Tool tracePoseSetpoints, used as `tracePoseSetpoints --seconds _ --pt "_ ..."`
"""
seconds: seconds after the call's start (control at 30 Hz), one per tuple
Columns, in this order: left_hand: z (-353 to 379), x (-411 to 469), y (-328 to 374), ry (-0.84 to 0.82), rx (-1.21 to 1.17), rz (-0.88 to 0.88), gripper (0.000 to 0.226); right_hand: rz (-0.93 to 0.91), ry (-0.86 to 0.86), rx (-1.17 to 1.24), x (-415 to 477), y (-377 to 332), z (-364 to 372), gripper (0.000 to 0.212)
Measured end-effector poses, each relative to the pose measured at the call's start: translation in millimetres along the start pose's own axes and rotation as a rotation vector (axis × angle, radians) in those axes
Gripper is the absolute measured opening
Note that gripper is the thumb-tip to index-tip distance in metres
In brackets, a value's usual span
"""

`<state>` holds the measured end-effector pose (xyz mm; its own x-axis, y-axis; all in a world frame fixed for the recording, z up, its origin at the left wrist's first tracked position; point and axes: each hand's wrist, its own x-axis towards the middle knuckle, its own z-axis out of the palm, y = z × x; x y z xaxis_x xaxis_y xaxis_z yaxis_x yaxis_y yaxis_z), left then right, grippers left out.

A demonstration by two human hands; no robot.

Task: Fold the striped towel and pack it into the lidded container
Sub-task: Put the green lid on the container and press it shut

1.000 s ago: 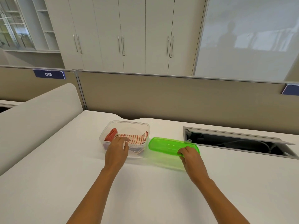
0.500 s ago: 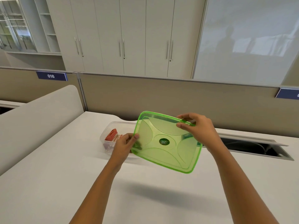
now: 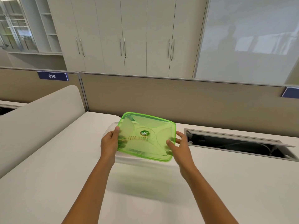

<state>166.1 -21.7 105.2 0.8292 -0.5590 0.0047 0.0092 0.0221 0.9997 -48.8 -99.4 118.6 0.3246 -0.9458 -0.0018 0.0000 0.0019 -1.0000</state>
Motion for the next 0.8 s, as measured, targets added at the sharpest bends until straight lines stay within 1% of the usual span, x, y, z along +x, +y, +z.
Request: tracePoseSetpoints --seconds 0.1,0.2,0.27,0.37,0.5,0.67,0.8 --pt "-6 8 -5 0.041 0.161 0.022 0.032 0.014 0.015 -0.086 5 4 14 0.048" --pt "-11 11 -5 0.113 0.391 0.131 0.036 -0.036 -0.007 -0.177 12 4 27 0.042" --pt "-13 18 -4 0.142 0.456 0.177 0.037 -0.045 -0.025 -0.243 20 5 37 0.04" --pt "-17 34 -7 0.185 0.531 0.14 0.039 0.008 -0.059 -0.338 34 9 54 0.051" --pt "-21 53 -12 0.238 0.677 0.08 0.04 0.045 -0.12 -0.448 49 11 72 0.052" --pt "-29 69 -20 0.206 0.737 0.058 0.04 0.077 -0.167 -0.586 59 17 86 0.051" --pt "-32 82 -27 0.177 0.688 0.051 0.039 0.049 -0.175 -0.705 66 25 92 0.056"
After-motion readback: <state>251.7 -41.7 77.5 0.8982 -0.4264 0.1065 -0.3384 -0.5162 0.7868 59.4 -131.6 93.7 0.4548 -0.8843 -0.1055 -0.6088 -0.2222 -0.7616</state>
